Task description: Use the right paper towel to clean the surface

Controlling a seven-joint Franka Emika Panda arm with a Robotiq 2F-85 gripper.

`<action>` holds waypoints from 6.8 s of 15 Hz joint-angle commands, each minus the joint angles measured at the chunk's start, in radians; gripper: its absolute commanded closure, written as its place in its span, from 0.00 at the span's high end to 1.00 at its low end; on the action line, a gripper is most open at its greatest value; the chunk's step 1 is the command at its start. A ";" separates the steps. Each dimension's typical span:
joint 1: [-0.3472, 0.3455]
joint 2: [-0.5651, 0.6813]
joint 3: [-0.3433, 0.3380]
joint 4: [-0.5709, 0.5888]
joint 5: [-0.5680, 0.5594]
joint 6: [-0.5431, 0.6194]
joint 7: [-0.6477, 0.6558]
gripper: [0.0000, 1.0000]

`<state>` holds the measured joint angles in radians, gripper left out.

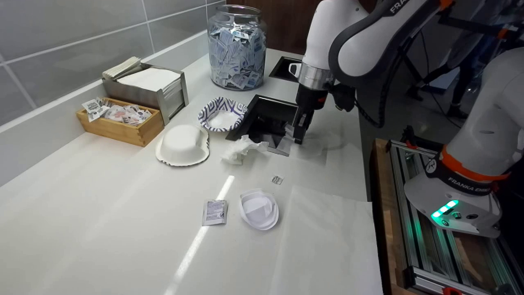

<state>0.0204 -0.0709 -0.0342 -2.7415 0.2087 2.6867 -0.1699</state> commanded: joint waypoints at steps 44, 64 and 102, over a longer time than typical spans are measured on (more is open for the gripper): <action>-0.011 0.019 0.004 -0.008 -0.098 0.018 0.046 0.03; -0.157 -0.015 -0.055 -0.013 -0.427 0.015 0.241 0.03; -0.111 0.013 -0.027 -0.008 -0.387 0.050 0.151 0.03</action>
<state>-0.0620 -0.0695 -0.0499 -2.7415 -0.0967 2.7088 -0.0747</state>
